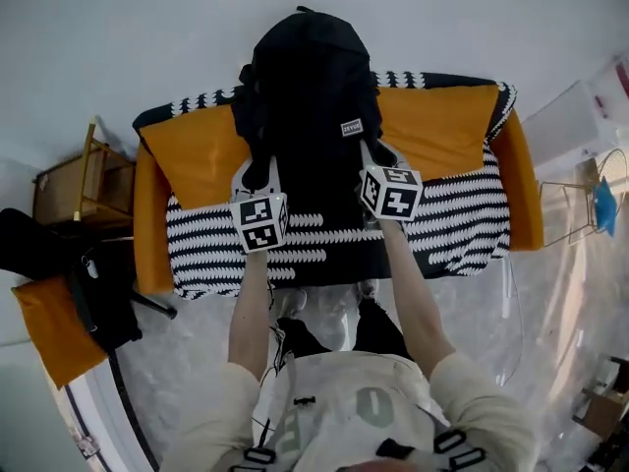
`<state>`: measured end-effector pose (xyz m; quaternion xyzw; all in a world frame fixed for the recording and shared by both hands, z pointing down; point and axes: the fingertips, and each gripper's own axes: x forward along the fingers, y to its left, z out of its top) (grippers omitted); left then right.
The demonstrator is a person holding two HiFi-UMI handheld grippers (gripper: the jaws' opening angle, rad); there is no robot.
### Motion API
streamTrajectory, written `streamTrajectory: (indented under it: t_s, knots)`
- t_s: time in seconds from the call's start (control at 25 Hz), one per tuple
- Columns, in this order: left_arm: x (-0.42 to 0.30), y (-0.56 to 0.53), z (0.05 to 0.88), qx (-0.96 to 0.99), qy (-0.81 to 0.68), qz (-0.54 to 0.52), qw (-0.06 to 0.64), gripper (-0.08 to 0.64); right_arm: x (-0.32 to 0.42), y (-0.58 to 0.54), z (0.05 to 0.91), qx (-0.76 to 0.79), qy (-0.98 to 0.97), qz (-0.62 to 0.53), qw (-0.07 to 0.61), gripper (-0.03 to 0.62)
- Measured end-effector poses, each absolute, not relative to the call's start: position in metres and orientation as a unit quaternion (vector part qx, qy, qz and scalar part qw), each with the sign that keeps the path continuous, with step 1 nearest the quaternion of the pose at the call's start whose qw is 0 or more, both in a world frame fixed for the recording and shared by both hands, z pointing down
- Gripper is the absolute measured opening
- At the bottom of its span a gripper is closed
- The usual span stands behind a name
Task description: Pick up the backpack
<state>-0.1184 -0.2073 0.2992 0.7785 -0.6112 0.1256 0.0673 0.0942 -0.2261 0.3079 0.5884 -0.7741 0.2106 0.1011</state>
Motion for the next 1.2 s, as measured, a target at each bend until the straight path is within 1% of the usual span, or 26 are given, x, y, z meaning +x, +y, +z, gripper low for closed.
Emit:
streamTrajectory:
  t_s: [0.2,0.28,0.52,0.64,0.8,1.2]
  knots:
    - [-0.12,-0.188,0.209,0.778,-0.622,0.086,0.024,0.08,0.092,-0.207,0.215,0.59,-0.791,0.146,0.074,0.067]
    - [-0.119,-0.182,0.178,0.78,-0.622,0.073,-0.004,0.08,0.093,-0.198,0.183,0.592,-0.796,0.111,0.062,0.067]
    - [-0.137,-0.122,0.116,0.771,-0.633,0.036,-0.06,0.08,0.073,-0.139,0.118,0.589,-0.806,0.046,0.026,0.067]
    - [-0.143,-0.088,0.093,0.767,-0.635,0.013,-0.088,0.08,0.066,-0.107,0.096,0.585,-0.811,0.018,0.004,0.067]
    - [-0.132,-0.063,0.068,0.765,-0.634,0.001,-0.112,0.079,0.076,-0.084,0.075,0.58,-0.814,-0.002,-0.018,0.067]
    - [-0.146,-0.028,0.056,0.76,-0.639,-0.014,-0.115,0.079,0.063,-0.054,0.063,0.567,-0.823,-0.009,-0.029,0.069]
